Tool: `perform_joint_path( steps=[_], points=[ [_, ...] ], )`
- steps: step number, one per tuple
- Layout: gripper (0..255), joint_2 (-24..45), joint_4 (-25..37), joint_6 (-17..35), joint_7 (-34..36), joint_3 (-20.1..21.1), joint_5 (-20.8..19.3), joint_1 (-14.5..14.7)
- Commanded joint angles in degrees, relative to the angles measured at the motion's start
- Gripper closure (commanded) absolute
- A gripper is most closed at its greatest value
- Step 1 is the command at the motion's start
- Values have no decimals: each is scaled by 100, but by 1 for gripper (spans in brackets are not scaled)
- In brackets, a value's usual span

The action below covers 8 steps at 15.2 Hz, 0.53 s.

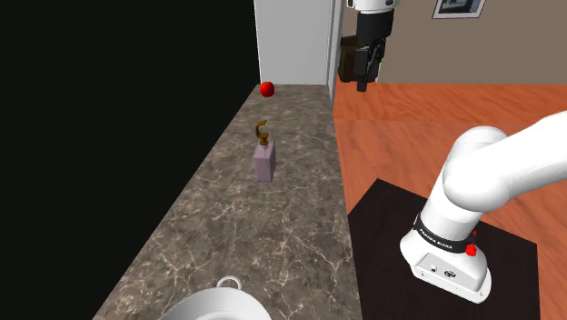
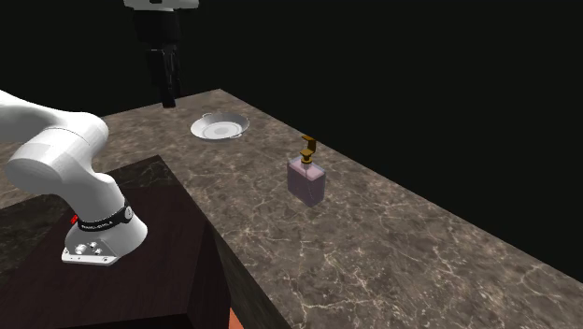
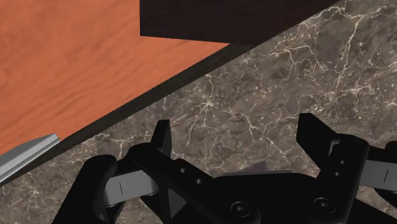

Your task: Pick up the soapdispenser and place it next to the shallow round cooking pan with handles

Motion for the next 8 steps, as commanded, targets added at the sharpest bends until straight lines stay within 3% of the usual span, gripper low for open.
perform_joint_path(
  steps=[1, 8],
  points=[
    [0, 0, 0, 0, 0, 0, 0, 0],
    [0, 1435, 401, 926, 95, -6, 248, 113]
  ],
)
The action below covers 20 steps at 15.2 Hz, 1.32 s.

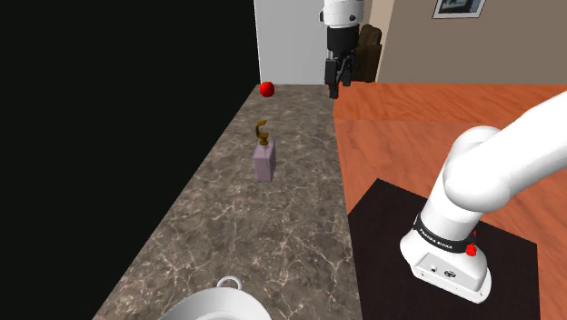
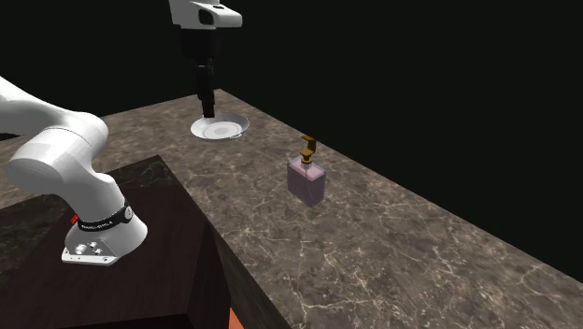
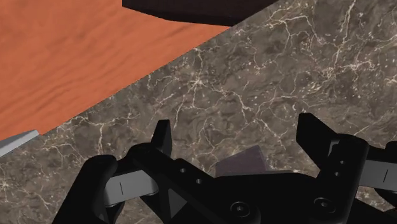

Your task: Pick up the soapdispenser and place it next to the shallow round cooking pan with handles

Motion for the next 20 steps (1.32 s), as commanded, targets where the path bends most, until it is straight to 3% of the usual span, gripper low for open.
perform_joint_path(
  steps=[1, 11, 20],
  points=[
    [0, 472, 163, 285, 45, 20, 89, 43],
    [0, 2656, 1425, 1070, 26, 49, 457, 188],
    [0, 4698, 3224, 1199, -35, 134, 772, 272]
  ],
)
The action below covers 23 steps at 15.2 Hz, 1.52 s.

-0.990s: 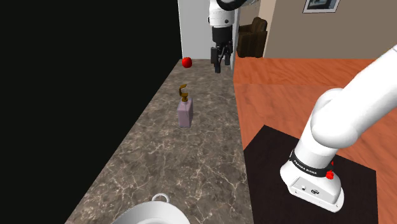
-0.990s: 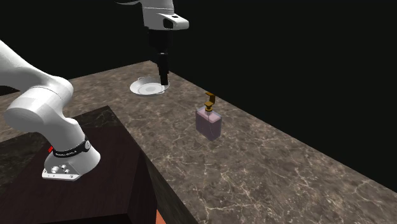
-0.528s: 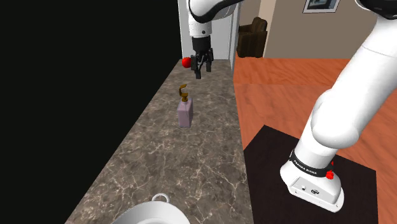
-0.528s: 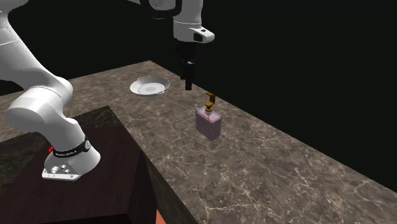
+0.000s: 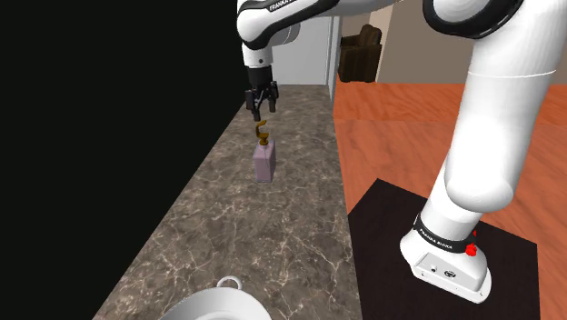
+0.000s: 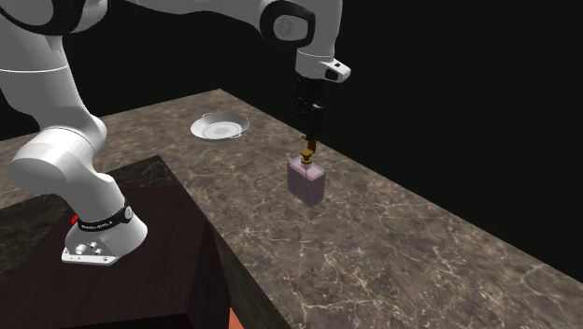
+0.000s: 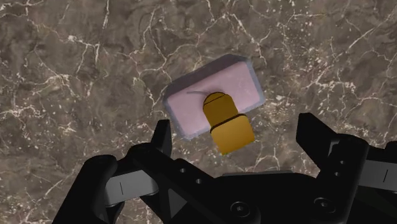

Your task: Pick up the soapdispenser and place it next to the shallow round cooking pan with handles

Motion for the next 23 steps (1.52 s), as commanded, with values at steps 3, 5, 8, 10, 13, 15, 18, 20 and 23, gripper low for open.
perform_joint_path(
  steps=[3, 5, 8, 10, 13, 15, 18, 20, 23],
  points=[
    [0, 638, 564, 40, -3, 41, 85, 28],
    [0, 648, 423, 191, -5, 44, 87, 32],
    [0, 676, 230, 412, -8, 48, 90, 38],
    [0, 693, 131, 528, -10, 49, 92, 42],
    [0, 694, 133, 528, -10, 50, 92, 42],
    [0, 694, 133, 528, -10, 50, 92, 42],
    [255, 694, 134, 526, -10, 50, 92, 42],
    [255, 694, 134, 526, -10, 50, 92, 42],
    [255, 694, 134, 526, -10, 49, 92, 41]
  ],
)
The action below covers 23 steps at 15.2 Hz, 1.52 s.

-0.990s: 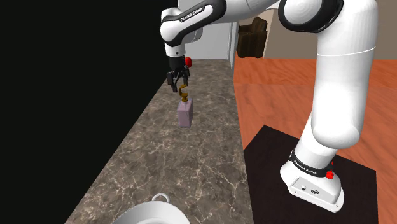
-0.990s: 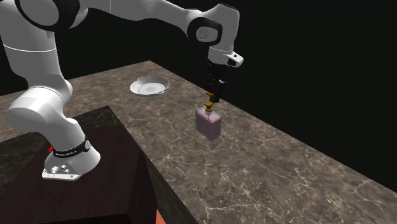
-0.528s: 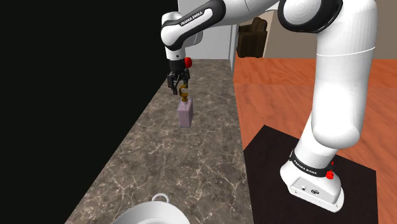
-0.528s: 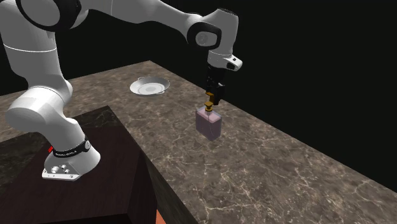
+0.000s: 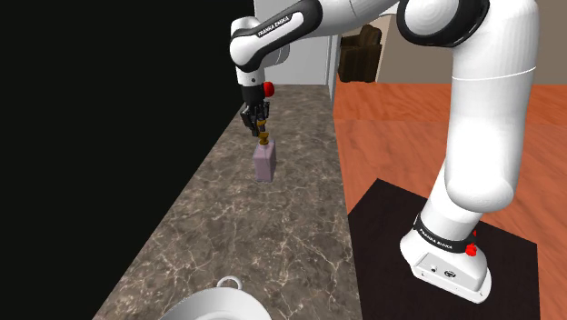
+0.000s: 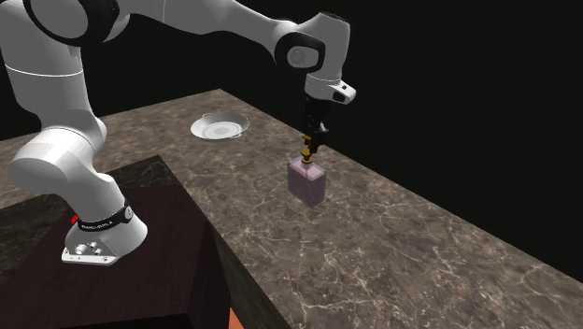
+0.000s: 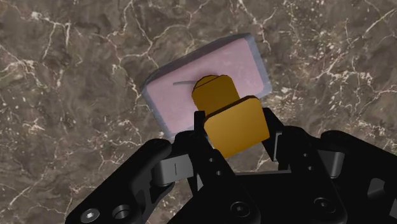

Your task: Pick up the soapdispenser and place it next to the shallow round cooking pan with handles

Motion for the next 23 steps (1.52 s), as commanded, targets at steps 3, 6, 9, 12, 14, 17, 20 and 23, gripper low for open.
perform_joint_path(
  steps=[3, 6, 9, 12, 14, 17, 20, 23],
  points=[
    [255, 2, 0, -1, 1, -1, -2, 0],
    [255, -42, 93, -137, 7, -2, -4, -2],
    [255, -95, 252, -349, 18, -2, -6, -3],
    [255, -139, 424, -564, 29, -2, -8, -4],
    [255, -163, 546, -710, 36, -3, -10, -5],
    [255, -188, 741, -931, 47, -3, -12, -6],
    [255, -202, 953, -1156, 59, -3, -13, -7],
    [255, -204, 1182, -1386, 70, -3, -15, -8]
  ],
)
